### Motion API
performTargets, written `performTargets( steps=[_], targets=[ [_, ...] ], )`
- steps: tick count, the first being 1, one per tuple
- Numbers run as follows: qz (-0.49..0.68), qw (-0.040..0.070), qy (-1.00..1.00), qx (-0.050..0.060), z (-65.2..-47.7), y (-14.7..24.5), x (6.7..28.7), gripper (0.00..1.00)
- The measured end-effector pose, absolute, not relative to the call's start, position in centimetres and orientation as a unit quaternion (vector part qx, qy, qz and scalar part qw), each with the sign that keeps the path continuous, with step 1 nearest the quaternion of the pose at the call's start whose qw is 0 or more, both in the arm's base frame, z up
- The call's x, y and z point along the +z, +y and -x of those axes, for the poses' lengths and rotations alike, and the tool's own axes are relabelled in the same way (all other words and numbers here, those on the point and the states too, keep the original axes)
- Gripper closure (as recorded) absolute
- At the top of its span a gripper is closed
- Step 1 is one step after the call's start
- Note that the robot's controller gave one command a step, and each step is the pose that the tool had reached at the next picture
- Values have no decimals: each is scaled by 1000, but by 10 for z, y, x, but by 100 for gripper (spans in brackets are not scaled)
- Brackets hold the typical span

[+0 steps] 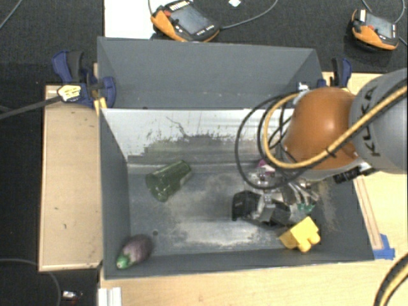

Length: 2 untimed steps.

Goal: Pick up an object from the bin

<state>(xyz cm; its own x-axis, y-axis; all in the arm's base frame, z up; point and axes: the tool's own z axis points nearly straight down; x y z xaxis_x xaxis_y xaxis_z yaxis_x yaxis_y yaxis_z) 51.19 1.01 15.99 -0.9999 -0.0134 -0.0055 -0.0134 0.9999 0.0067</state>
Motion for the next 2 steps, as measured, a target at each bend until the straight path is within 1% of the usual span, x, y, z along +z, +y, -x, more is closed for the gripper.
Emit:
performTargets(
  steps=[1, 2],
  targets=[
    [127, 5, 992, 2, -527, 18, 141, 100],
    [66, 0, 998, 3, -527, 28, 245, 100]
  ],
)
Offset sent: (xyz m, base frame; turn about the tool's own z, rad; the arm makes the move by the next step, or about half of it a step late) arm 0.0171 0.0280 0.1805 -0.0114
